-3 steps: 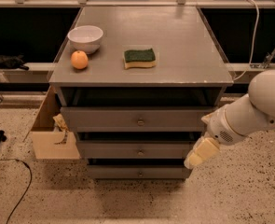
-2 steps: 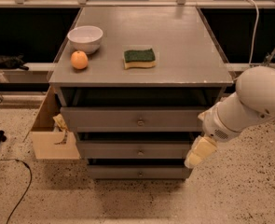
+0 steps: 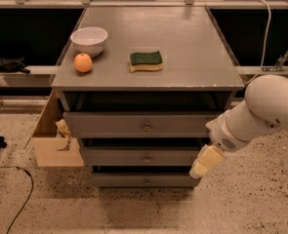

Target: Open middle drawer

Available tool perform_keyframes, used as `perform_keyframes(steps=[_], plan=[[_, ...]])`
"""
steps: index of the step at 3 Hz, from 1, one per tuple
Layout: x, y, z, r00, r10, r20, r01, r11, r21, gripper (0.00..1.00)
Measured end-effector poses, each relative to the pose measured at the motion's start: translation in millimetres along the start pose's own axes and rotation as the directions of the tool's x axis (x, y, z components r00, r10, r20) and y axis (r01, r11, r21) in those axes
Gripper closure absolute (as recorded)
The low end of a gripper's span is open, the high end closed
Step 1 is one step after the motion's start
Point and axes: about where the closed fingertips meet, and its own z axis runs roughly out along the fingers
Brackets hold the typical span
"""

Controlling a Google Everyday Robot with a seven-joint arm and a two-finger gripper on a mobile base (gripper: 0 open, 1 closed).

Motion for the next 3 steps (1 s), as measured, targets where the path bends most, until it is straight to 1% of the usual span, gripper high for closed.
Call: perform_keyframes(steps=[1,2,3], plan=[[0.9,16.7,32.0,0.999,0.028,-0.028,-0.030,0.9975,-0.064,0.00],[0.9,30.7,58.8,0.995,-0.008,-0.103,-0.006,0.9902,-0.140,0.00],[5.3,57.0,62.1,0.992,-0.039,-0.123,0.021,0.9892,-0.145,0.00]])
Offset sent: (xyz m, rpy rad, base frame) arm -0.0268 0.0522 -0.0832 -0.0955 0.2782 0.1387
